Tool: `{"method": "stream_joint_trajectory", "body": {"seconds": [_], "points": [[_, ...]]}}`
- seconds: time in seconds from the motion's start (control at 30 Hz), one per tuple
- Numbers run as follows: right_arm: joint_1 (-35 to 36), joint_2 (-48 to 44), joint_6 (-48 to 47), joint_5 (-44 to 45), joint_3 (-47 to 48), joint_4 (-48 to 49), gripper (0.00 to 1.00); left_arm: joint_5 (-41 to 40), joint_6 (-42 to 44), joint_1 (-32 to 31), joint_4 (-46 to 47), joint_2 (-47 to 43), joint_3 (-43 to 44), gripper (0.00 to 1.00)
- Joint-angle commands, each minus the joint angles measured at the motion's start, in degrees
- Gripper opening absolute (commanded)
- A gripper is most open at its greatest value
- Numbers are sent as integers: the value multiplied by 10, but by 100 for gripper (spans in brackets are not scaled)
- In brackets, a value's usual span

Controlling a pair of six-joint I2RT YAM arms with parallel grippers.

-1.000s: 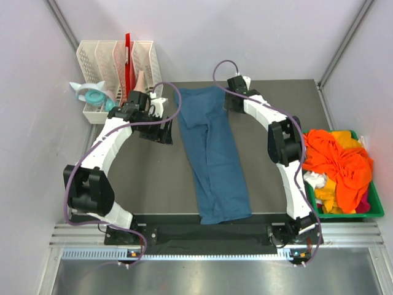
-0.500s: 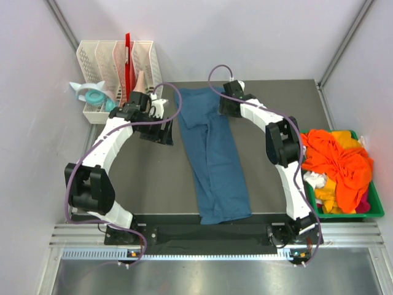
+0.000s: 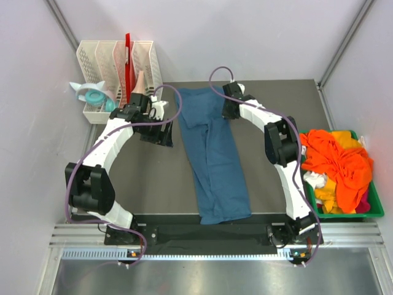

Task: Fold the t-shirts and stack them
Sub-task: Fold the tshirt

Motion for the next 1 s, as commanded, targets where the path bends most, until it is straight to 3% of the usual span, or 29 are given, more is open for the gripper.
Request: {"method": "stream_joint_trajectory", "body": {"seconds": [0.0, 0.2, 0.5, 0.73, 0.83, 0.87, 0.93, 0.97], "points": [[-13, -6, 19, 42, -36, -33, 0, 5, -2, 3, 9, 6, 3, 81], [-56, -22, 63, 68, -51, -47, 0, 4, -4, 2, 9, 13, 7, 80], [-103, 4, 68, 98, 7, -89, 0, 4, -8, 2, 13, 22, -3, 80], [-128, 59, 16, 103, 129, -120, 0, 2, -8, 2, 9, 39, 14, 80], [-126, 57, -9, 76, 138, -110, 20, 3, -8, 2, 4, 44, 24, 80], [-124, 45, -10, 72, 124, -88, 36, 3, -8, 2, 4, 44, 27, 80], [-112, -27, -20, 80, 35, -39, 55, 5, -8, 1, 2, 42, 30, 80], [-106, -55, -24, 80, 4, 13, 75, 7, -7, 1, 2, 39, 31, 80]]}}
